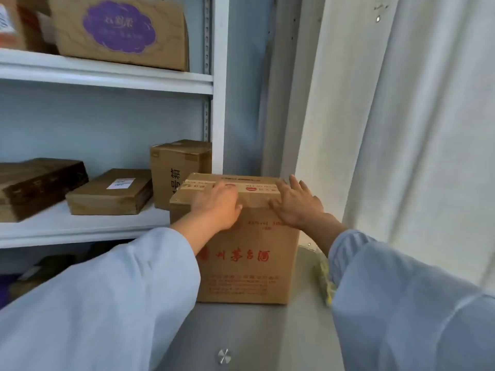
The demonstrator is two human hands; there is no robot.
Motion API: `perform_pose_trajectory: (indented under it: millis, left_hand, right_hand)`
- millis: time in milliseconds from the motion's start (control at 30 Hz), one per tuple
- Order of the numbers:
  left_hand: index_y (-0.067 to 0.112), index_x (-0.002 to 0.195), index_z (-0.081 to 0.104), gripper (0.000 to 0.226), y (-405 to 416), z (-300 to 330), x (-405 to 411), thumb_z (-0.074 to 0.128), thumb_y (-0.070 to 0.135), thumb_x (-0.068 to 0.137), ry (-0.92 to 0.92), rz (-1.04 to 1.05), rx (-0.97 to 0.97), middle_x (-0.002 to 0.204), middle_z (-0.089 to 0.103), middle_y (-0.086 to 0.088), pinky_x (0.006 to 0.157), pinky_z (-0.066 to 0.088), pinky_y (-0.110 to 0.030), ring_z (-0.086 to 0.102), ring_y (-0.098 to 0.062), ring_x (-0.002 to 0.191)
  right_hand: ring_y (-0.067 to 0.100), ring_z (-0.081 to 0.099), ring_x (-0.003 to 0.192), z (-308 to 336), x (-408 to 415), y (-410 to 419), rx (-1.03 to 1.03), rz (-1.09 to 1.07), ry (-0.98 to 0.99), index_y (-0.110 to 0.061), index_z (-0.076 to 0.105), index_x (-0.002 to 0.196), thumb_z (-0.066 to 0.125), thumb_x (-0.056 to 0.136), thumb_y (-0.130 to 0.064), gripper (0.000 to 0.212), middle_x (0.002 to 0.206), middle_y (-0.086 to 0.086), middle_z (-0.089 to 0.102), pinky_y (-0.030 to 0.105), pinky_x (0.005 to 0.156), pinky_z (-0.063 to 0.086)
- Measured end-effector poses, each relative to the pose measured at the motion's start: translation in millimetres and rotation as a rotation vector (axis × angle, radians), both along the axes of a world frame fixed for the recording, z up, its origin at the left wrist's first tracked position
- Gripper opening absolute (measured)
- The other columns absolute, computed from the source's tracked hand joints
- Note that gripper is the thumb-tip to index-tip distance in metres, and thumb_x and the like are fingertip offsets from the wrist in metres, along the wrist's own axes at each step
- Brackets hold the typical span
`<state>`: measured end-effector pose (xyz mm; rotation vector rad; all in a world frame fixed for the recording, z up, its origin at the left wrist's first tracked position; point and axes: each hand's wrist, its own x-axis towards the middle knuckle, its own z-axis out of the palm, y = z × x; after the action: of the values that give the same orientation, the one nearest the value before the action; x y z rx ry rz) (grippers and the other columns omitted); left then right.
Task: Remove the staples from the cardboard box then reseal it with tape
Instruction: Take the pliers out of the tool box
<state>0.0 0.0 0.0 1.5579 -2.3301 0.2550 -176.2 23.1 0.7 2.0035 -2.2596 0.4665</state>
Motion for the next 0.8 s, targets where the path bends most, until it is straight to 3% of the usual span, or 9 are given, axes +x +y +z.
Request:
perform_pose_trajectory:
  millis: [100, 200, 300, 467, 600, 700, 800]
  left_hand:
    - [0.026, 0.136, 0.044, 0.045, 10.6, -4.8, 15.7, 0.045, 0.043, 0.095, -0.083, 0.014, 0.1, 0.135, 0.048, -0.003, 0.092, 0.049, -0.042, 0.05, -0.024, 0.12]
    - [0.026, 0.134, 0.045, 0.043, 17.4, -6.4, 27.2, 0.048, 0.041, 0.094, -0.083, 0.042, 0.193, 0.13, 0.052, -0.002, 0.088, 0.051, -0.041, 0.053, -0.024, 0.115]
    - [0.025, 0.133, 0.046, 0.042, 28.1, -7.9, 26.4, 0.05, 0.039, 0.094, -0.079, 0.054, 0.158, 0.124, 0.054, -0.002, 0.083, 0.053, -0.039, 0.056, -0.023, 0.109]
    - [0.021, 0.128, 0.049, 0.037, 41.7, -1.8, 35.2, 0.054, 0.032, 0.093, -0.049, 0.077, 0.026, 0.122, 0.053, -0.001, 0.086, 0.051, -0.038, 0.055, -0.023, 0.11]
    - [0.021, 0.118, 0.054, 0.026, 53.1, 8.2, 37.1, 0.051, 0.03, 0.094, -0.03, 0.066, 0.004, 0.119, 0.055, -0.002, 0.086, 0.051, -0.037, 0.054, -0.021, 0.107]
    - [0.026, 0.127, 0.051, 0.034, 61.2, 2.1, 21.0, 0.052, 0.034, 0.094, 0.006, -0.111, 0.095, 0.13, 0.051, 0.001, 0.093, 0.049, -0.038, 0.051, -0.018, 0.115]
    - [0.03, 0.144, 0.035, 0.051, 69.3, -8.1, 1.0, 0.049, 0.037, 0.095, -0.011, -0.249, 0.161, 0.149, 0.037, 0.004, 0.108, 0.037, -0.045, 0.037, -0.019, 0.135]
  right_hand:
    - [0.038, 0.001, 0.147, -13.6, 0.4, 13.4, 0.073, -0.031, -0.044, -0.027, 0.016, 0.15, 0.032, 0.093, -0.063, 0.068, 0.161, 0.007, 0.001, 0.061, 0.114, 0.014]
    - [0.04, 0.012, 0.145, -28.0, 3.1, 21.0, 0.133, 0.009, -0.163, -0.03, 0.013, 0.149, 0.037, 0.088, -0.067, 0.075, 0.161, 0.007, 0.0, 0.059, 0.115, 0.021]
    - [0.038, 0.026, 0.14, -28.6, 6.1, 28.6, 0.107, 0.026, -0.185, -0.028, 0.017, 0.149, 0.041, 0.089, -0.063, 0.073, 0.159, 0.005, 0.009, 0.054, 0.112, 0.03]
    - [0.031, 0.047, 0.122, -12.3, 5.0, 53.2, 0.0, 0.016, -0.045, -0.026, 0.044, 0.137, 0.054, 0.089, -0.052, 0.056, 0.138, 0.007, 0.041, 0.044, 0.102, 0.041]
    - [0.027, 0.045, 0.126, 1.4, -7.8, 74.2, 0.024, 0.0, -0.073, -0.024, 0.042, 0.141, 0.067, 0.081, -0.05, 0.07, 0.137, 0.006, 0.045, 0.042, 0.101, 0.041]
    - [0.03, 0.048, 0.125, -4.8, -6.9, 84.6, 0.111, 0.056, -0.124, -0.017, 0.041, 0.142, 0.065, 0.088, -0.035, 0.062, 0.139, 0.01, 0.05, 0.04, 0.103, 0.04]
    - [0.03, 0.053, 0.12, -14.4, -9.1, 87.3, 0.074, 0.059, -0.186, -0.021, 0.035, 0.146, 0.058, 0.093, -0.022, 0.058, 0.133, 0.011, 0.056, 0.04, 0.1, 0.043]
